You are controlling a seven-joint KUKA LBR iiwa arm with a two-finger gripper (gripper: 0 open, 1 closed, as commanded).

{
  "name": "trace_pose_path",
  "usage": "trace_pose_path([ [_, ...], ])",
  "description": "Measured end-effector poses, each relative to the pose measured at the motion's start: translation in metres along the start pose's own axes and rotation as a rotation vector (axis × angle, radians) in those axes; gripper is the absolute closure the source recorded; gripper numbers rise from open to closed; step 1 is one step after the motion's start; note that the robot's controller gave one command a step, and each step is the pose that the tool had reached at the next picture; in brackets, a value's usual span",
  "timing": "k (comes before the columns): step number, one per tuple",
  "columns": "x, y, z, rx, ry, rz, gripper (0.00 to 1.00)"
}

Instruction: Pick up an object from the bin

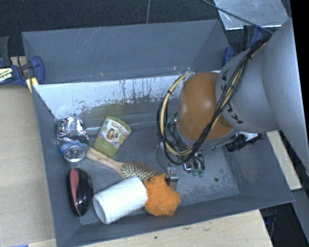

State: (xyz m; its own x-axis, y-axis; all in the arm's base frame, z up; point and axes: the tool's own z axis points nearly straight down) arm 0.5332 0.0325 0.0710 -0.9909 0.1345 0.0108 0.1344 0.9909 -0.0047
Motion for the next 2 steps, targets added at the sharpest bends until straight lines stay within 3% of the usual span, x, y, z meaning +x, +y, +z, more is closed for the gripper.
trace_pose_path([
  [1, -0.0093, 0.0498, -0.0004, -0.001, -0.006, 0.501, 0.00],
  [2, -0.0096, 0.0491, -0.0009, -0.001, -0.005, 0.499, 1.00],
])
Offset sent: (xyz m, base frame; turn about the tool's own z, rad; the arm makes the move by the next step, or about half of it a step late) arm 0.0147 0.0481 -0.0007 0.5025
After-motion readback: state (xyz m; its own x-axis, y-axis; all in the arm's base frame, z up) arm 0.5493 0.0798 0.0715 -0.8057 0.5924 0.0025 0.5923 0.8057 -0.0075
